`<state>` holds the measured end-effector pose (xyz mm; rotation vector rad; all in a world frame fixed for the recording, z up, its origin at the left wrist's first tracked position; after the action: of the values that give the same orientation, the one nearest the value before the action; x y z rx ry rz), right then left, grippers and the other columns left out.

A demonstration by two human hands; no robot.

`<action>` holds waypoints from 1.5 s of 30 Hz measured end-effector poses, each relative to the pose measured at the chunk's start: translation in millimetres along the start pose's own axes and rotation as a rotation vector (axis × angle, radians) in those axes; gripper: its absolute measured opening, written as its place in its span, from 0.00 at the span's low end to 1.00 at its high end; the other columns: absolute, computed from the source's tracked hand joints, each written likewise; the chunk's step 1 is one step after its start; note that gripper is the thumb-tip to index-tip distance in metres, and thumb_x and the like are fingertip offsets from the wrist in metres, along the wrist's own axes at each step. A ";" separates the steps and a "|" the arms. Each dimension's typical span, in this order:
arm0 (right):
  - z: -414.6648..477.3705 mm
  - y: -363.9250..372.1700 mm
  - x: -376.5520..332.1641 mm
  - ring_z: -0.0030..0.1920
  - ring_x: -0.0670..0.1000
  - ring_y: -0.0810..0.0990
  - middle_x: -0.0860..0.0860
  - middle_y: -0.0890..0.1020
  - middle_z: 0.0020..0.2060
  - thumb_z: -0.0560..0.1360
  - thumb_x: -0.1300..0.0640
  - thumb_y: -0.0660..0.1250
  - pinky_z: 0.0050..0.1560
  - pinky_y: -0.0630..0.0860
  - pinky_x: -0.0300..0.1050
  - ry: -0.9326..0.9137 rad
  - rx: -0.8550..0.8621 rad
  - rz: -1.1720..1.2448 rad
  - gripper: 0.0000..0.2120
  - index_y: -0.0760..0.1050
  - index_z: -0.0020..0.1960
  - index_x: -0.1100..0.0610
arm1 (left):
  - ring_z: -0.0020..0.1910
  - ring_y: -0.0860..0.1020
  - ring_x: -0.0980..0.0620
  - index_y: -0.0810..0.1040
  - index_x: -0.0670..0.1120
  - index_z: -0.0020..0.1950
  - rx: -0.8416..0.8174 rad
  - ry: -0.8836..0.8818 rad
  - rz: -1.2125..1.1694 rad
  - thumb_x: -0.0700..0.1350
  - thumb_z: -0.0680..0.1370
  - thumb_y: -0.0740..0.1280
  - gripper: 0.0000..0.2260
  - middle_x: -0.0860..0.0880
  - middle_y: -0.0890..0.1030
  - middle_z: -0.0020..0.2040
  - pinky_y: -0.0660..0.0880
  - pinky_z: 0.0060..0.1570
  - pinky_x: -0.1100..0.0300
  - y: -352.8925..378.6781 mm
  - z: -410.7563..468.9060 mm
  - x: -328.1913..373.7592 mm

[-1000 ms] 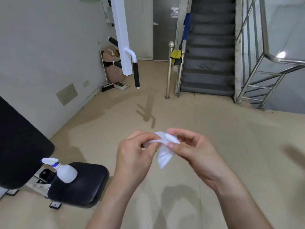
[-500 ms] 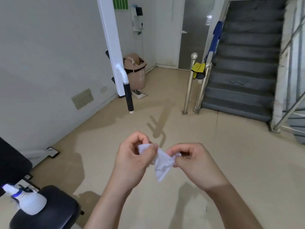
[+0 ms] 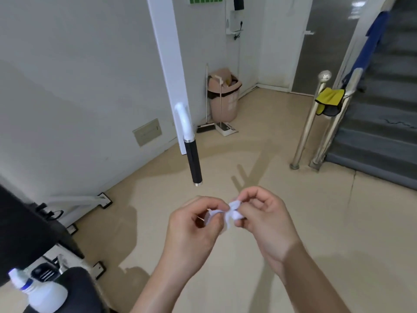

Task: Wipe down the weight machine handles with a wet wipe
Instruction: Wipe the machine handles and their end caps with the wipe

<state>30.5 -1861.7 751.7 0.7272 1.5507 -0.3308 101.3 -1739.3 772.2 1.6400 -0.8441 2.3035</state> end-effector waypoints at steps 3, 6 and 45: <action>35.5 20.3 -0.7 0.41 0.59 0.81 0.64 0.81 0.38 0.74 0.72 0.62 0.50 0.78 0.47 0.024 -0.106 0.163 0.08 0.77 0.43 0.63 | 0.30 0.73 0.58 0.80 0.56 0.39 0.098 0.023 0.093 0.36 0.70 0.70 0.13 0.57 0.79 0.35 0.67 0.29 0.70 2.4 37.9 -10.1; 63.5 33.8 4.3 0.53 0.55 0.82 0.58 0.85 0.48 0.76 0.62 0.68 0.58 0.76 0.50 0.036 -0.275 0.179 0.11 0.79 0.57 0.59 | 0.30 0.75 0.59 0.81 0.56 0.37 0.208 -0.009 0.105 0.38 0.69 0.72 0.12 0.58 0.80 0.35 0.67 0.30 0.72 -3.7 72.7 -21.7; 219.2 56.2 7.7 0.32 0.46 0.82 0.50 0.84 0.30 0.72 0.65 0.71 0.37 0.76 0.36 -0.063 -0.280 -0.089 0.09 0.81 0.39 0.52 | 0.50 0.81 0.50 0.72 0.50 0.51 0.520 -0.185 0.202 0.37 0.76 0.69 0.10 0.50 0.82 0.51 0.78 0.53 0.50 -7.8 170.7 -50.8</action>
<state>237.4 -1950.7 727.6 0.4266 1.5335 -0.1954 261.2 -1817.9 767.0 2.0822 -0.4795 2.7099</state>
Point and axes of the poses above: each hand's wrist, its own z-axis towards the middle knuckle, its own y-axis out of the palm, x = y × z, the point moved 4 cm from there along z, towards the middle knuckle
